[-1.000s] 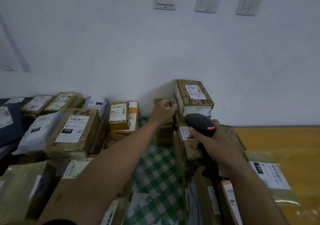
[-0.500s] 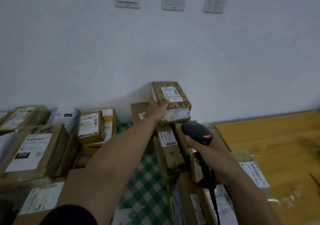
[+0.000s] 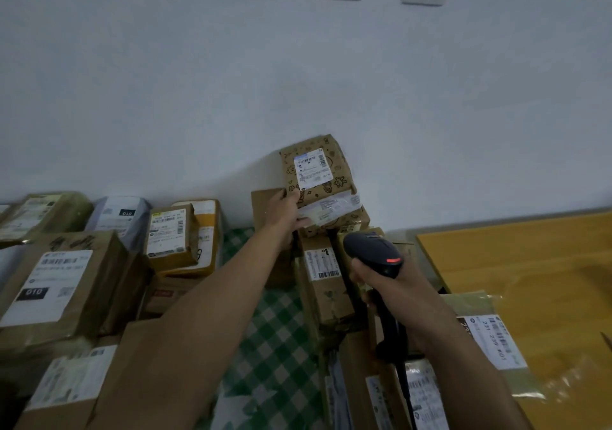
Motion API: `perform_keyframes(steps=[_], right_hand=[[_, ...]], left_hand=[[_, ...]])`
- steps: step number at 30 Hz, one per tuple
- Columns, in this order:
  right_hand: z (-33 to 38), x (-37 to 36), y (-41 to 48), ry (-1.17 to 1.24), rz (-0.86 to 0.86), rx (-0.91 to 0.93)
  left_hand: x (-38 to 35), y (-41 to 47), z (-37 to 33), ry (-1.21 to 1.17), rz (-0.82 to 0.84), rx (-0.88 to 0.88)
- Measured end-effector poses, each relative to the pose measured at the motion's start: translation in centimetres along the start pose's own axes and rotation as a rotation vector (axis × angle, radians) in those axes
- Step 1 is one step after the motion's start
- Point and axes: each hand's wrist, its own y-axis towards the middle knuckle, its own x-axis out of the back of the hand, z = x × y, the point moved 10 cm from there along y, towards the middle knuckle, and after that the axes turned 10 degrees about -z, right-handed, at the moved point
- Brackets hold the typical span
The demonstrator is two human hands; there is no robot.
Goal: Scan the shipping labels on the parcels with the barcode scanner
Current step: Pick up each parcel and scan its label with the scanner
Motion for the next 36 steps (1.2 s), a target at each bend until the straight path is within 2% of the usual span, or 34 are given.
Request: perform_keyframes(steps=[4, 7, 13, 17, 22, 29, 33, 36], right_hand=[[0.5, 0.0, -0.6, 0.019, 0.008, 0.032], [1.1, 0.1, -1.5, 0.038, 0.007, 0.079], [2.2, 1.2, -4.7, 0.043, -0.173, 0.249], [1.2, 0.5, -8.0, 0.13, -0.161, 0.216], [-1.0, -0.2, -12.1, 0.225, -0.09, 0.173], [-3.3, -1.0, -15.6, 0.258, 0.059, 0.179], [-4.7, -1.3, -16.5, 0.316, 0.082, 0.121], [-4.9, -1.4, -17.7, 0.34, 0.13, 0.085]], left_hand=[[2.3, -2.1, -1.3, -0.09, -0.027, -0.099], [5.5, -4.4, -1.5, -0.073, -0.043, -0.229], [12.4, -14.4, 0.4, -0.121, -0.101, -0.335], [15.4, -21.5, 3.2, -0.258, -0.086, -0.334], [17.9, -27.3, 7.5, -0.295, -0.058, -0.282], [20.3, -30.7, 11.9, -0.174, 0.055, -0.143], [21.2, -30.9, 12.4, -0.226, 0.118, -0.07], [21.4, -31.3, 11.9, -0.244, 0.188, -0.09]])
